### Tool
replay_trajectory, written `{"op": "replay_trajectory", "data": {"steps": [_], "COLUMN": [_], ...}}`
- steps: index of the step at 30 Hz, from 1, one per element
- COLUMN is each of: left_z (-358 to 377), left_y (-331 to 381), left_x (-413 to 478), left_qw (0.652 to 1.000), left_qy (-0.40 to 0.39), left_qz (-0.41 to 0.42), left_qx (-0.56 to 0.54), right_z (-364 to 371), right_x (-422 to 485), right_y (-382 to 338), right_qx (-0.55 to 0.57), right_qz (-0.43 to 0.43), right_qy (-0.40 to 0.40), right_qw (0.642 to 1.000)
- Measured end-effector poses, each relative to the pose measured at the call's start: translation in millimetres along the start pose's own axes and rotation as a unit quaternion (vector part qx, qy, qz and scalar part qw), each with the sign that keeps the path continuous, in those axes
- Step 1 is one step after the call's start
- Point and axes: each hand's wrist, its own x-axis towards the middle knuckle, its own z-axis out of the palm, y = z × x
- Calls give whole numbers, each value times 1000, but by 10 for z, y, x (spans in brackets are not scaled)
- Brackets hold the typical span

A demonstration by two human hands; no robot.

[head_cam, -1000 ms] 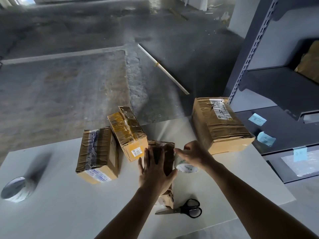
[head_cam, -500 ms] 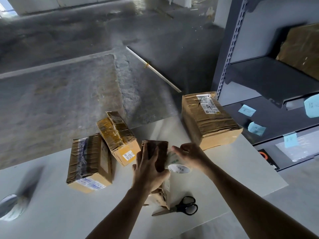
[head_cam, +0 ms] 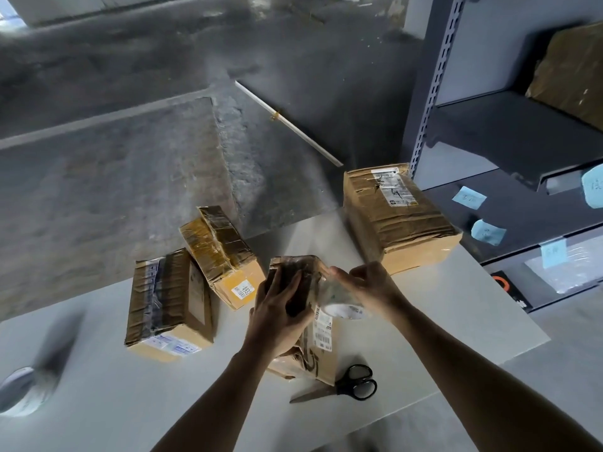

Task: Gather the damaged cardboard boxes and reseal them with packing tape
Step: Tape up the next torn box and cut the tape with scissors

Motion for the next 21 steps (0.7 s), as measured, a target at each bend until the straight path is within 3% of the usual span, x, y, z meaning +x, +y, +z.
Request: {"op": "replay_trajectory", "data": {"steps": [5, 8, 14, 21], "left_z": [-24, -28, -48, -66], "left_y": [-56, -30, -98, 29], "left_x": [13, 2, 16, -173], "left_qw": [1000, 1000, 989, 947], "left_qy": [-14, -14, -1, -8], "left_qz": [0, 4, -7, -55], "left_qx": [-23, -20, -146, -317], "right_z": [58, 122, 109, -141], "right_x": [-56, -77, -23, -45], "right_y": [302, 331, 316, 202], "right_qx": [-235, -278, -212, -133], "right_qz": [20, 37, 57, 35], "right_qy": [-11, 7, -6, 34], "right_qw": [972, 960, 976, 990]}}
